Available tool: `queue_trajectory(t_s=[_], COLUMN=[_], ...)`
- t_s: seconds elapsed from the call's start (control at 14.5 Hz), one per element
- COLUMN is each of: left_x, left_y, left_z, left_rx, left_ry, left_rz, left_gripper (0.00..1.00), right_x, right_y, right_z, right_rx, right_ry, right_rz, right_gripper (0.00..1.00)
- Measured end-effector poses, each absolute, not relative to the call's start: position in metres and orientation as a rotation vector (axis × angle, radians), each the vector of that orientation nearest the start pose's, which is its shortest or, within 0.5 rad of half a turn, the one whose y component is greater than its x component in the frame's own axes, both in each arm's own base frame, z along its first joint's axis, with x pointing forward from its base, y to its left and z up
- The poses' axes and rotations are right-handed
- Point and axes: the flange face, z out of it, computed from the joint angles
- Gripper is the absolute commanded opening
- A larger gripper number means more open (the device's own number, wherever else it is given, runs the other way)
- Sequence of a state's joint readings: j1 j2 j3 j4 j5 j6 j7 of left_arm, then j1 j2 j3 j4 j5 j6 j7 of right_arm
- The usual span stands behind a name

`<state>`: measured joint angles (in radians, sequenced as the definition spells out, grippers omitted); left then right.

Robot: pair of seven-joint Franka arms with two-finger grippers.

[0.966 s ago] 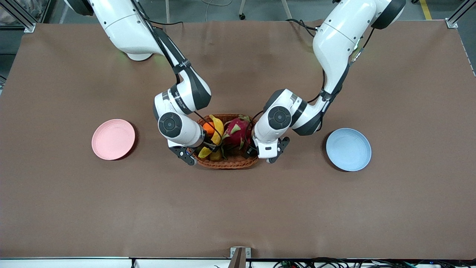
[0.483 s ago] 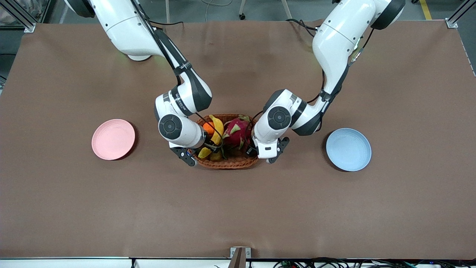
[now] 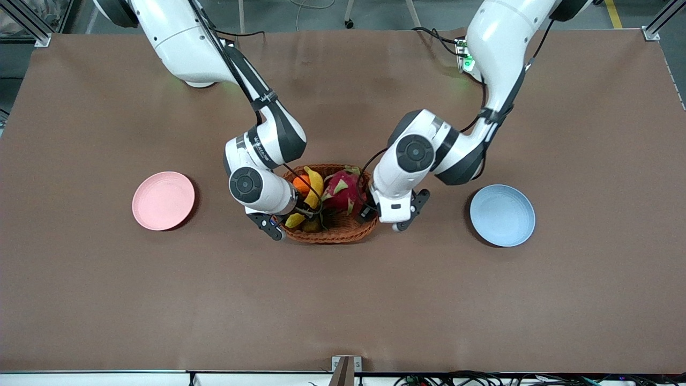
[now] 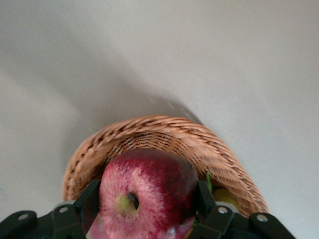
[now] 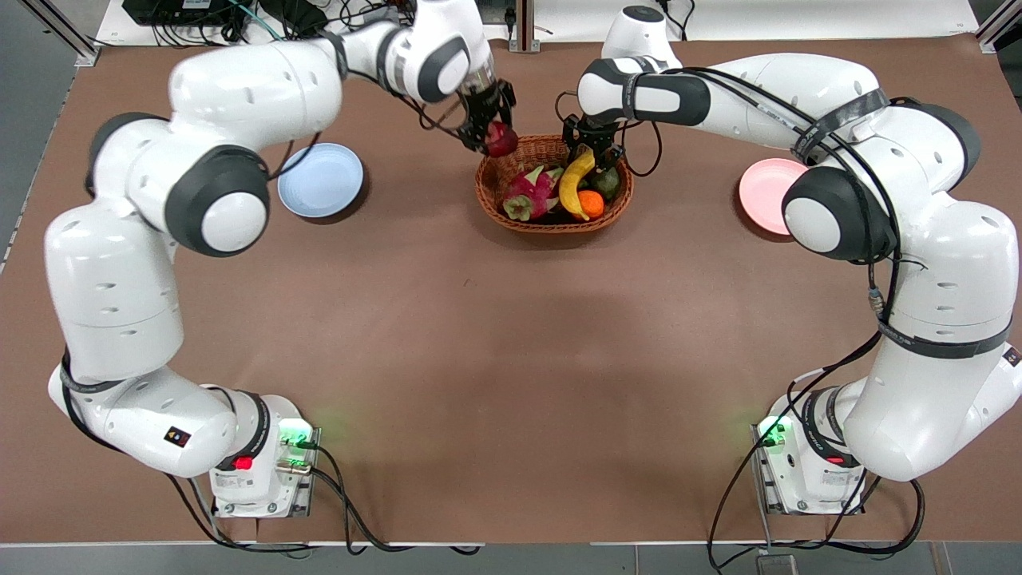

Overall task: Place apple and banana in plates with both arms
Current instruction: 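Grasp the red apple with the left gripper while the right gripper grasps the banana, then carry the apple to the blue plate while the right gripper carries the banana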

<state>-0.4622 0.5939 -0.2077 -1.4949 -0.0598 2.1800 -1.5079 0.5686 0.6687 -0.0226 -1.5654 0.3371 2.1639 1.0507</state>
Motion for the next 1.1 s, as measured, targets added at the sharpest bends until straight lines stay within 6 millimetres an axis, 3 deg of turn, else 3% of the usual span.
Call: queue_trajectory(t_s=[0.28,0.48,0.62,0.76,0.9,1.1], left_x=[0.597,0.611,0.620,0.626,0.627,0.625], left_y=[-0.364,-0.302,-0.256,-0.217,-0.188,-0.149], left_z=[0.388,0.398,0.385,0.362,0.343,0.314], left_rx=[-2.953,-2.914,-2.852,-2.809,-2.783,-2.696], left_ry=[-1.376,-1.232,-1.139,-1.100,-1.061,-0.948], left_rz=[0.163,0.173,0.151,0.170,0.201,0.166], left_gripper=[0.04,0.05,0.05,0.06,0.06,0.06], right_x=[0.586,0.586,0.586,0.586,0.586,0.586], right_y=[0.374,0.374,0.375,0.375,0.377,0.378], right_z=[0.247,0.247,0.247,0.247,0.248,0.249], right_rx=[-2.810,-2.810,-2.810,-2.810,-2.818,-2.837], right_ry=[1.025,1.024,1.023,1.020,0.988,0.907], right_rz=[0.351,0.351,0.351,0.350,0.347,0.341], right_gripper=[0.58,0.54,0.51,0.41,0.30,0.23])
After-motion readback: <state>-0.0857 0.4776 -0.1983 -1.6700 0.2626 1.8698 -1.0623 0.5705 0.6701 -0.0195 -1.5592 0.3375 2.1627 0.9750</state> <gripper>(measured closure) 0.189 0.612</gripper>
